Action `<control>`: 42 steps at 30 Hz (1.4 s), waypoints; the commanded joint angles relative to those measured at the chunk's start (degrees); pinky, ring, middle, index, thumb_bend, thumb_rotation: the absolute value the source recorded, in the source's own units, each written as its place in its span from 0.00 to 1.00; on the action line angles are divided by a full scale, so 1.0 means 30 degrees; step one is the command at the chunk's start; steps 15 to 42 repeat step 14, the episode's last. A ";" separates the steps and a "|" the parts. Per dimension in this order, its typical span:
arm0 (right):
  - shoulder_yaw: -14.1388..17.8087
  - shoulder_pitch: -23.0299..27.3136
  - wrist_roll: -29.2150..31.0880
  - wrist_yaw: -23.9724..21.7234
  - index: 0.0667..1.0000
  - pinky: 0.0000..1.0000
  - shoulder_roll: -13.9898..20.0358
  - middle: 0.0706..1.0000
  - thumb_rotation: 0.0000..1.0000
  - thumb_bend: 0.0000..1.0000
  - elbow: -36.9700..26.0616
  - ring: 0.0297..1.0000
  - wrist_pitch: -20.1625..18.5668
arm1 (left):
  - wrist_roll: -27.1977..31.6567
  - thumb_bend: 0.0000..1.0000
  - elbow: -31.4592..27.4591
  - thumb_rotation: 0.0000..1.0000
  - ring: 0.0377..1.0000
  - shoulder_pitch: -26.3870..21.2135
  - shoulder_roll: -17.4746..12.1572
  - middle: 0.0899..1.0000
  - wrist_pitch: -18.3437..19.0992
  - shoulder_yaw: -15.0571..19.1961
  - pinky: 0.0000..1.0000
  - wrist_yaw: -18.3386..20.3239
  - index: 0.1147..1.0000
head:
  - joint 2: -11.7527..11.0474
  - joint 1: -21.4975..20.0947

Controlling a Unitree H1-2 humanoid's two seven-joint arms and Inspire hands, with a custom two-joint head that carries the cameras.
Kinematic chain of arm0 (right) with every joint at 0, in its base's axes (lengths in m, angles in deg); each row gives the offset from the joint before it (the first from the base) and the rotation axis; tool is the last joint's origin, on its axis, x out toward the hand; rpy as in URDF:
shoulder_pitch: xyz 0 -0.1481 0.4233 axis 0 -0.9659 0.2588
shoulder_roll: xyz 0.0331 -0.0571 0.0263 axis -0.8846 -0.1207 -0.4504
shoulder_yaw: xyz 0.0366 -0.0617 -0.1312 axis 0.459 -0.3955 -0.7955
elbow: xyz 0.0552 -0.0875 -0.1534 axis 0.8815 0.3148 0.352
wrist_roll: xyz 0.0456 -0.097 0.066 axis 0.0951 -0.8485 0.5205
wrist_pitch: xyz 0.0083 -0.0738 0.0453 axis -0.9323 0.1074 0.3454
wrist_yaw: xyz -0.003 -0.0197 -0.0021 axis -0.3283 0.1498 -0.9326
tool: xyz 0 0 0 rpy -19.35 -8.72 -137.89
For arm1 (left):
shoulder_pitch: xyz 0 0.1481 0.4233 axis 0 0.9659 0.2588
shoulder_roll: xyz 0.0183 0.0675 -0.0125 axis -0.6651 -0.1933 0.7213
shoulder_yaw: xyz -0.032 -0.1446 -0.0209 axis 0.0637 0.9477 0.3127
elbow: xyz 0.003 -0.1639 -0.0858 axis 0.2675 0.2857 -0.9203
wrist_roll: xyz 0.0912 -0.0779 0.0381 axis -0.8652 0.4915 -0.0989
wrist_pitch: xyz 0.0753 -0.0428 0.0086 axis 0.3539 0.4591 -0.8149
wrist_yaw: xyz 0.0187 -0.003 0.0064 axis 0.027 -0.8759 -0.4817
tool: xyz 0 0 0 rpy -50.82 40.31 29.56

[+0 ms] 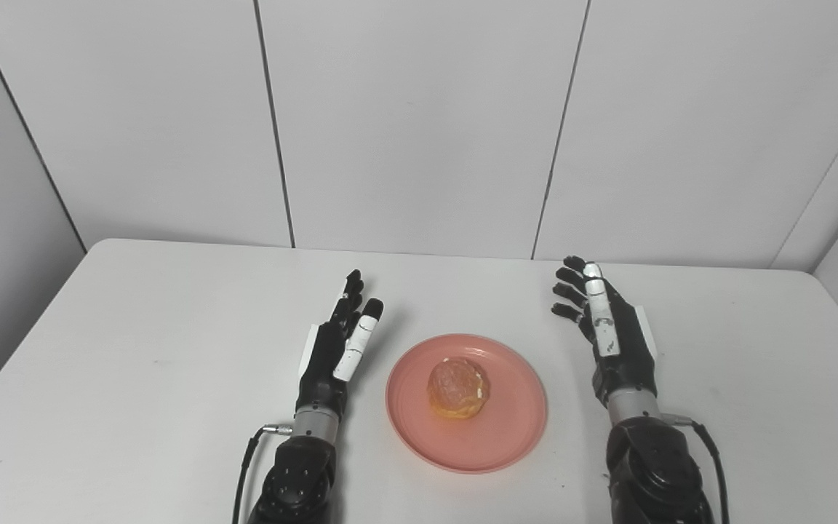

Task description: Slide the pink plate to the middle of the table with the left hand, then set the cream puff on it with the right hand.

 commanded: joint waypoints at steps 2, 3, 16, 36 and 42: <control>-0.0071 0.0194 0.0226 0.0622 0.86 0.89 0.0132 0.88 0.99 0.81 0.0607 0.90 0.2359 | -0.0516 0.82 -0.0645 0.89 1.00 -0.0256 -0.0030 1.00 0.0755 -0.0164 1.00 -0.0461 0.96 | 0.0049 -0.0005; -0.0161 0.0126 0.0122 0.0769 0.88 0.93 0.0202 0.91 1.00 0.80 0.0890 0.92 0.2663 | -0.0577 0.84 -0.0730 0.91 1.00 -0.0270 -0.0081 1.00 0.1028 -0.0203 1.00 -0.0432 0.98 | 0.0049 -0.0005; -0.1039 -0.0434 -0.0042 0.0954 0.90 0.98 0.1116 0.94 1.00 0.87 0.3990 0.96 0.5369 | -0.0007 0.83 -0.0748 0.90 1.00 -0.0340 -0.0174 1.00 0.1948 0.0025 1.00 -0.0485 1.00 | 0.0099 -0.0018; -0.1039 -0.0434 -0.0042 0.0954 0.90 0.98 0.1116 0.94 1.00 0.87 0.3990 0.96 0.5369 | -0.0007 0.83 -0.0748 0.90 1.00 -0.0340 -0.0174 1.00 0.1948 0.0025 1.00 -0.0485 1.00 | 0.0099 -0.0018; -0.1039 -0.0434 -0.0042 0.0954 0.90 0.98 0.1116 0.94 1.00 0.87 0.3990 0.96 0.5369 | -0.0007 0.83 -0.0748 0.90 1.00 -0.0340 -0.0174 1.00 0.1948 0.0025 1.00 -0.0485 1.00 | 0.0099 -0.0018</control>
